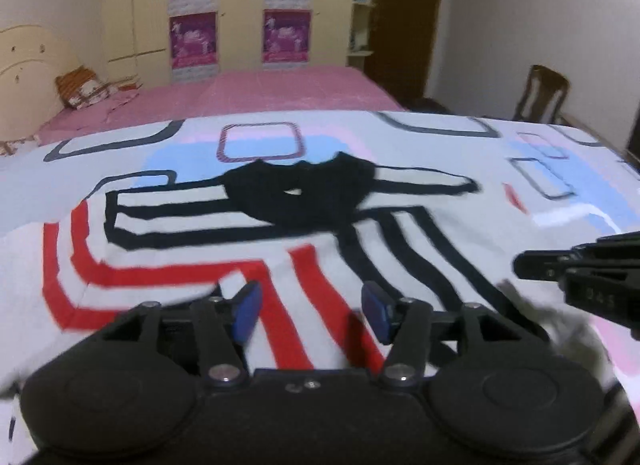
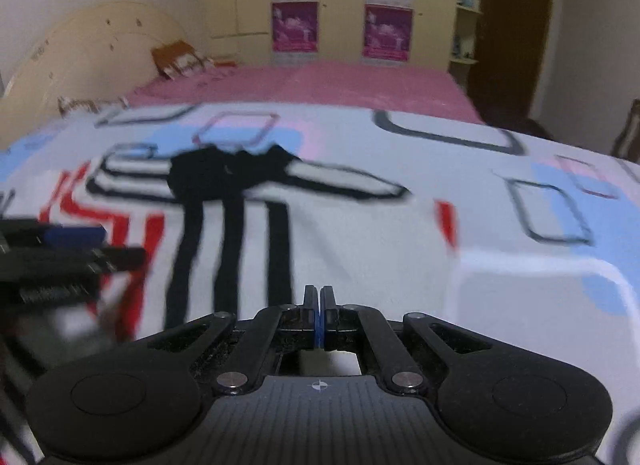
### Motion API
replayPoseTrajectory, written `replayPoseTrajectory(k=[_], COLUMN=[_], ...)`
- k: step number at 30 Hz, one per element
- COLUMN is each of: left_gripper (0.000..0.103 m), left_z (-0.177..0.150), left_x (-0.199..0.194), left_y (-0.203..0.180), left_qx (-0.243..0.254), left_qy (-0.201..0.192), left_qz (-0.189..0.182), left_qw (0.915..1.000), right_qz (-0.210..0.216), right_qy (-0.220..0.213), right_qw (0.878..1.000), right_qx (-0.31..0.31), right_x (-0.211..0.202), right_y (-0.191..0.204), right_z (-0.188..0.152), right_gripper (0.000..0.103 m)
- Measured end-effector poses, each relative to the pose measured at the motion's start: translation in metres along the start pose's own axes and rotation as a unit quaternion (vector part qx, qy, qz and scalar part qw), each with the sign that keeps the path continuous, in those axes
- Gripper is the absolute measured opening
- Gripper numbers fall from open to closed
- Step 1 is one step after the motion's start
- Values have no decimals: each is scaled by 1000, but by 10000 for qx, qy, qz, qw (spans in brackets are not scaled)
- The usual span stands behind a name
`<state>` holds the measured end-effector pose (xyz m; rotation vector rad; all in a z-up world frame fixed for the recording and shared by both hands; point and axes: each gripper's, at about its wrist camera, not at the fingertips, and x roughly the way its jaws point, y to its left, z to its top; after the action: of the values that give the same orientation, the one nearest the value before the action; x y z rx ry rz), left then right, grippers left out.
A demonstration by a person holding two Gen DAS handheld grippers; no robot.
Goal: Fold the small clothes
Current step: 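Move the left gripper to the other black sleeve cuff and grasp it, then lift the held sleeve and fold it across the body, then open the left gripper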
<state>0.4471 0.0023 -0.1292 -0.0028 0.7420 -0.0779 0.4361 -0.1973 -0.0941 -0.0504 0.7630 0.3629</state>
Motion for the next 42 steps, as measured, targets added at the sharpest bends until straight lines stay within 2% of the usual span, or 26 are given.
replayPoseTrajectory(k=[3, 5, 6, 7, 8, 9, 10, 11, 15, 17, 19, 20, 22, 24, 26, 27, 29, 31, 33, 34, 35, 36, 37, 39, 42], left_gripper=[53, 54, 54, 64, 69, 69, 63, 62, 62, 62, 63, 64, 64, 65, 65, 65, 65, 65, 66, 69, 74, 87, 91, 88, 80], left_z=[8, 3, 2, 0, -3, -5, -4, -4, -10, -16, -27, -32, -30, -27, -28, -29, -29, -29, -29, -28, -28, -29, -30, -32, -41], left_x=[25, 27, 24, 21, 19, 16, 11, 4, -23, -22, -11, -10, -11, -12, -13, -12, -13, -13, -14, -16, -19, -24, -30, -45, -76], left_y=[8, 20, 28, 34, 40, 46, 49, 49, 33, 28, 23, 21, 22, 25, 27, 27, 28, 30, 33, 36, 40, 45, 53, 73, 120], left_qx=[-117, -108, -152, -88, -59, -152, -245, -257, -203, -241, -149, -31, 9, -27, 7, 27, 23, 53, 58, 36, 9, -36, -101, -301, -774], left_qy=[227, 233, 231, 241, 247, 258, 236, 170, -55, -6, 244, 103, 134, 182, 193, 179, 175, 207, 227, 230, 204, 110, 4, -173, -418], left_qz=[121, 196, 258, 416, 541, 517, 471, 485, 404, 341, 339, 383, 351, 326, 313, 298, 258, 209, 146, 143, 194, 336, 475, 557, 855], left_qw=[9996, 9995, 9993, 9988, 9982, 9982, 9983, 9983, 9990, 9991, 9990, 9992, 9993, 9993, 9993, 9994, 9995, 9996, 9996, 9996, 9996, 9994, 9988, 9978, 9924], right_qz=[299, -244, -283, -362, -371, -354, -401, -465, -280, -303, -296, -391, -503, -504, -536, -564, -568, -652, -638, -651, -739, -851, -868, -708, -615], right_qy=[150, 188, 169, 182, 193, 221, 267, 292, -3, 72, 296, 205, 180, 189, -114, -41, 538, 469, 393, 288, 180, 35, -134, -158, -235], right_qw=[9994, 9995, 9988, 9971, 9967, 9970, 9975, 9978, 9995, 9995, 9991, 9989, 9981, 9984, 9985, 9983, 9969, 9968, 9970, 9971, 9967, 9960, 9959, 9968, 9968], right_qx=[16, -22, 364, 647, 692, 649, 521, 368, 112, 24, -37, -144, -312, -157, 79, 122, 111, -16, 194, 267, 283, 258, 236, 323, 461], right_x=[40, 55, 55, 53, 51, 51, 49, 46, 14, 9, 16, 17, 15, 7, -6, -6, 8, 5, -2, -6, -8, -13, -17, -21, -24], right_y=[6, -4, -21, -33, -38, -37, -32, -24, 9, 23, 30, 35, 42, 39, 34, 32, 31, 35, 36, 38, 41, 44, 47, 52, 60], right_z=[17, 19, 21, 21, 21, 21, 23, 24, 14, 3, -13, -21, -23, -18, -17, -18, -24, -25, -22, -22, -21, -21, -21, -19, -14], right_gripper=[0, 0, 0, 0, 0, 0, 0, 0, 0, 0, 0, 0, 2, 3, 4, 4, 4, 4, 4, 17, 68, 86, 88, 88, 75])
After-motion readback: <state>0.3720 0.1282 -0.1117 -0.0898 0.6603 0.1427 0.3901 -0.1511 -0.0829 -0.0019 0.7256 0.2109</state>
